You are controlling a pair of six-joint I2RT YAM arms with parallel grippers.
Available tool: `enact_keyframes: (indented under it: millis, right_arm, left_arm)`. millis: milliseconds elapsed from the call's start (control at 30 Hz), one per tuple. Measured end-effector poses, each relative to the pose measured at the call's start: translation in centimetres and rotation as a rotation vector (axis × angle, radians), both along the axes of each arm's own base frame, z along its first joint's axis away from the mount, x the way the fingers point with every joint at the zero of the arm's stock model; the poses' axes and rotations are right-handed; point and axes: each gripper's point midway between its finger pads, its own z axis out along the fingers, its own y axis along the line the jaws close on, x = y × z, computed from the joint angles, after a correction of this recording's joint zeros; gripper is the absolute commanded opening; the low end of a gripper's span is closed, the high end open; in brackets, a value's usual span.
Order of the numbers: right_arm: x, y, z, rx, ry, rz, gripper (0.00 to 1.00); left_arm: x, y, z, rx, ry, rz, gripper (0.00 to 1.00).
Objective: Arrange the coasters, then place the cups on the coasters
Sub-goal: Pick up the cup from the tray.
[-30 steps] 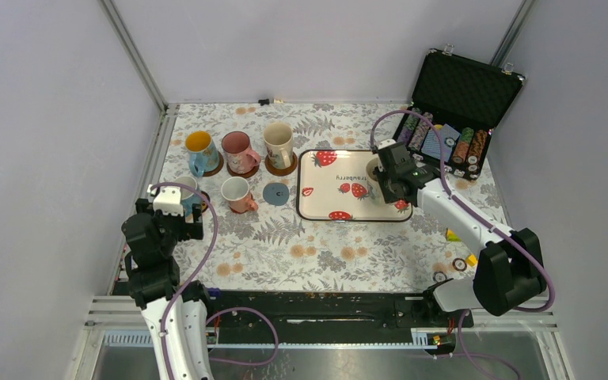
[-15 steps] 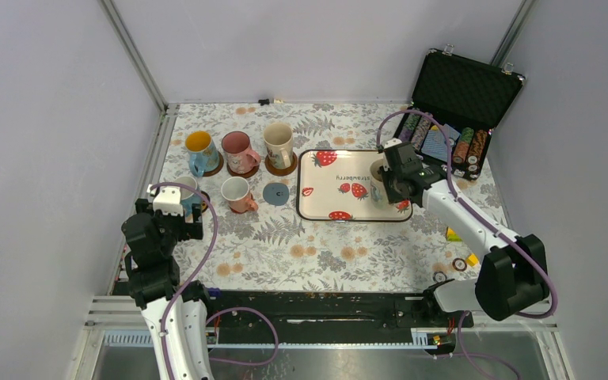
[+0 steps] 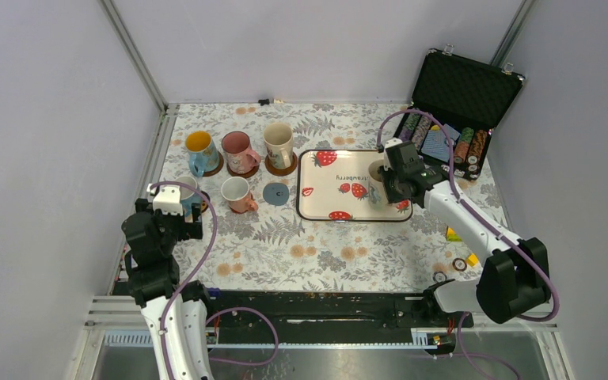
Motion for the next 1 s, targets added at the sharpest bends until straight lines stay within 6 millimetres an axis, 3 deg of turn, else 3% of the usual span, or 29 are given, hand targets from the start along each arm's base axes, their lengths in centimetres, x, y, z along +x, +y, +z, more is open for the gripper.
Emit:
enact_keyframes:
  millis: [567, 1000]
  right_arm:
    - [-0.4, 0.1, 0.8, 0.024, -0.023, 0.009, 0.00]
    - [-1.2, 1.6, 1.7, 0.108, -0.030, 0.070, 0.00]
  left_arm:
    - [0.0, 0.1, 0.0, 0.000, 0.000, 0.005, 0.99]
    - [0.0, 0.1, 0.0, 0.000, 0.001, 0.006, 0.99]
